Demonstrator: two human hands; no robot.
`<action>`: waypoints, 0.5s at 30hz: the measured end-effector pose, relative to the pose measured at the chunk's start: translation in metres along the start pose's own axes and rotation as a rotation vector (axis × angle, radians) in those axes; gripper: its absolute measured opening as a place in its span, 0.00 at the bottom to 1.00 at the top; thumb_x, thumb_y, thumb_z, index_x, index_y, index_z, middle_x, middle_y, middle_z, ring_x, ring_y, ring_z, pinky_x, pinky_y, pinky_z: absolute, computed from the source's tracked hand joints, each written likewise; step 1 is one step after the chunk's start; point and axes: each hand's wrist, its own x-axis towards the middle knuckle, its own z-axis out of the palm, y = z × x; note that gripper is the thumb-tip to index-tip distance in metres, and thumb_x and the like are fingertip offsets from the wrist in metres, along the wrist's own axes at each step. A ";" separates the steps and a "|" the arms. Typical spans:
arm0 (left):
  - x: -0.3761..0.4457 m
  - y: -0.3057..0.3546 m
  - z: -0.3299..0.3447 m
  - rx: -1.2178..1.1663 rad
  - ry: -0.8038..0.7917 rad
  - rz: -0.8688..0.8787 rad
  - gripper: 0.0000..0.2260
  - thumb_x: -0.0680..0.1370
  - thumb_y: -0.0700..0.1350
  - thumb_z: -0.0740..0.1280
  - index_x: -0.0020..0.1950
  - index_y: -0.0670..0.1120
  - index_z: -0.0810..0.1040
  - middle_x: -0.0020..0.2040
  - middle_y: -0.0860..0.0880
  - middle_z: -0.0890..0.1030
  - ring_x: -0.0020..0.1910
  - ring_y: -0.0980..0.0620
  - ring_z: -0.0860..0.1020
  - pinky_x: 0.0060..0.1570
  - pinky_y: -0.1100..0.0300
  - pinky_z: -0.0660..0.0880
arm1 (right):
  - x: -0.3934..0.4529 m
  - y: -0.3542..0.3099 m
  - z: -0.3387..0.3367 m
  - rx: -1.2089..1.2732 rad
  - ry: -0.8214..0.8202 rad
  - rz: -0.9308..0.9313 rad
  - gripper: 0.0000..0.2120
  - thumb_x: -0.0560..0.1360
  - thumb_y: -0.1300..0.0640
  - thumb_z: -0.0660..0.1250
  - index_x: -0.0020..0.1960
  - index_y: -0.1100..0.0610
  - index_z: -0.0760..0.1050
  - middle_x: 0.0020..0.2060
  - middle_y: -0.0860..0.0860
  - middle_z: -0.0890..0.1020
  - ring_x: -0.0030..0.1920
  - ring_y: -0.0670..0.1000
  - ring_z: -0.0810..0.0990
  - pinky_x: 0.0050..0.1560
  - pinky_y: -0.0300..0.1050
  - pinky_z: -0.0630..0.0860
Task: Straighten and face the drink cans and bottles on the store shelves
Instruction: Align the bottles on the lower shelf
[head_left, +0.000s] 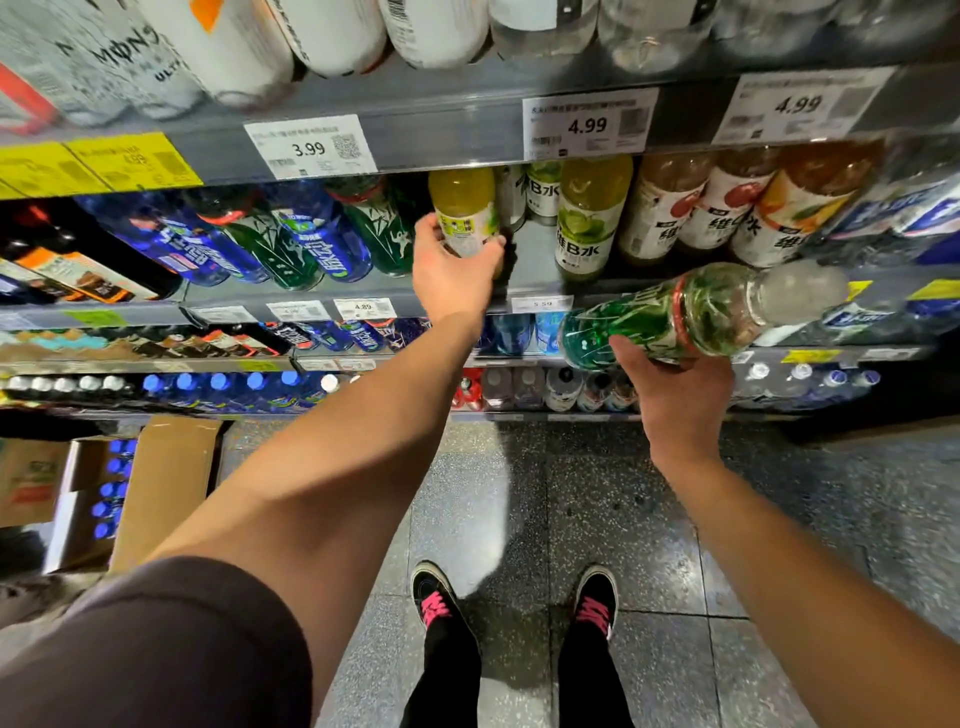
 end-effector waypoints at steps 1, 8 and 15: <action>-0.004 0.000 0.000 0.005 -0.040 0.027 0.29 0.64 0.54 0.79 0.61 0.51 0.73 0.54 0.54 0.82 0.52 0.55 0.80 0.56 0.57 0.77 | -0.001 -0.001 0.000 0.011 0.001 0.010 0.22 0.65 0.40 0.78 0.51 0.53 0.80 0.43 0.39 0.85 0.46 0.42 0.85 0.49 0.33 0.78; -0.022 0.017 0.020 -0.005 -0.232 0.102 0.25 0.65 0.49 0.80 0.57 0.51 0.74 0.49 0.53 0.83 0.48 0.53 0.81 0.52 0.55 0.79 | -0.008 -0.002 -0.006 0.025 -0.038 0.032 0.25 0.66 0.42 0.78 0.54 0.58 0.80 0.45 0.46 0.86 0.47 0.46 0.85 0.51 0.40 0.80; -0.019 0.017 0.016 -0.023 -0.343 0.121 0.29 0.64 0.48 0.82 0.61 0.48 0.74 0.47 0.58 0.78 0.44 0.62 0.78 0.43 0.74 0.73 | -0.009 -0.011 -0.004 -0.050 -0.058 0.005 0.21 0.67 0.44 0.78 0.53 0.56 0.80 0.45 0.40 0.85 0.47 0.41 0.84 0.49 0.31 0.77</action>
